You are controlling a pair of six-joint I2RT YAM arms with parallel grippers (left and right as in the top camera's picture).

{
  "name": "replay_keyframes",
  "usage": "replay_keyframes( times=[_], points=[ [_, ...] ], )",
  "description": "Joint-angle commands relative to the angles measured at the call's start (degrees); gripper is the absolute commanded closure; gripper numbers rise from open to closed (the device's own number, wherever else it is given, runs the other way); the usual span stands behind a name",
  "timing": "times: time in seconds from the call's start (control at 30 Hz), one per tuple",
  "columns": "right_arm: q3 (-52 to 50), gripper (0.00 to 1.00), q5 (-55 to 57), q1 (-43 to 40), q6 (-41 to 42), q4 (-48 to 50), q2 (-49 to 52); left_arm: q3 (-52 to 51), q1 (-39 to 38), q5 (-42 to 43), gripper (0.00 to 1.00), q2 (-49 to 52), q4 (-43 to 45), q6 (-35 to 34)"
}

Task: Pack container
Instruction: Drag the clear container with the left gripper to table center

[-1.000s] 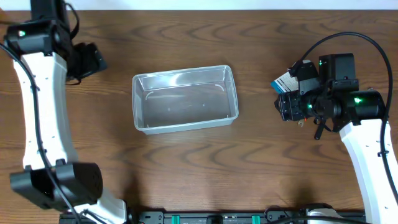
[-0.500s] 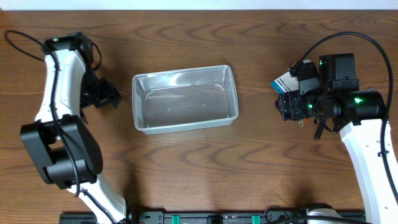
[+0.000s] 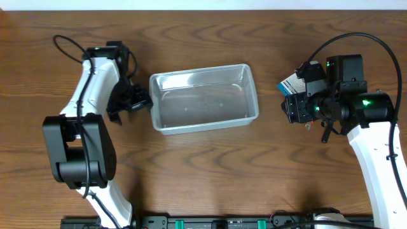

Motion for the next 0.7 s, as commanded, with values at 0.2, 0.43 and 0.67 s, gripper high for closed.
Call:
replay_keyframes(
  times=[0.2, 0.43, 0.67],
  points=[
    [0.96, 0.28, 0.13, 0.57, -0.61, -0.09, 0.11, -0.11, -1.18, 1.51, 0.18, 0.44, 6.05, -0.07],
    [0.96, 0.08, -2.29, 0.57, -0.61, -1.53, 0.09, 3.48, 0.37, -5.68, 0.02, -0.50, 5.73, 1.18],
    [3.32, 0.12, 11.28, -0.72, 16.17, 6.36, 0.15, 8.33, 4.55, -7.80, 0.02, -13.27, 3.30, 1.22]
  ],
)
